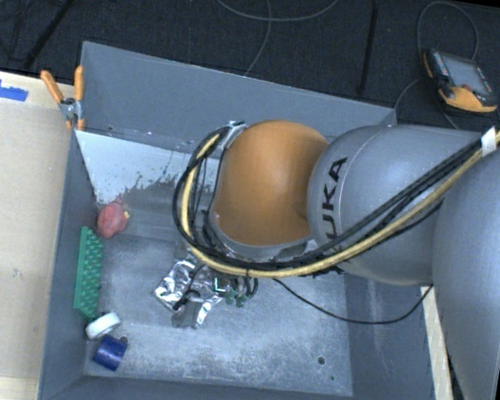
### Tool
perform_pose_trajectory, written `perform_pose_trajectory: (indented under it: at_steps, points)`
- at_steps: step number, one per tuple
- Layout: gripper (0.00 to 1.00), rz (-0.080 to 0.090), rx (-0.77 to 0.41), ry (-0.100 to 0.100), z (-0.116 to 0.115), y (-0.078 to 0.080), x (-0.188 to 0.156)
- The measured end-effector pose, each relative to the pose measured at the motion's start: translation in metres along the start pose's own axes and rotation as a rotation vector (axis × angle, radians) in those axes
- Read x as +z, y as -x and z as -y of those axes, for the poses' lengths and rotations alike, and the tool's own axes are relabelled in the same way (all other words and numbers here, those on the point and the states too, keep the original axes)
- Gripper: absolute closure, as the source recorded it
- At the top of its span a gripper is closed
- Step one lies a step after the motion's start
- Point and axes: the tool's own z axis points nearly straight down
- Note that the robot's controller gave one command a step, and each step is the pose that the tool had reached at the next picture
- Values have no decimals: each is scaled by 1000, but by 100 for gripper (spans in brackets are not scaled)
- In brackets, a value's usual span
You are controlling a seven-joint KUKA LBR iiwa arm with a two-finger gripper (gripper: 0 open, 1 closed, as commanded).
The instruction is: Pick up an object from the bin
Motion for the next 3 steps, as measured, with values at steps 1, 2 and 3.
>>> perform_pose_trajectory:
  at_steps: [1, 2, 3]
  points:
    - [0, 3, -153, -1, 39, 13, 92]
    - [100, 8, -151, 1, 38, 14, 89]
    - [100, 18, -161, 2, 32, 27, -31]
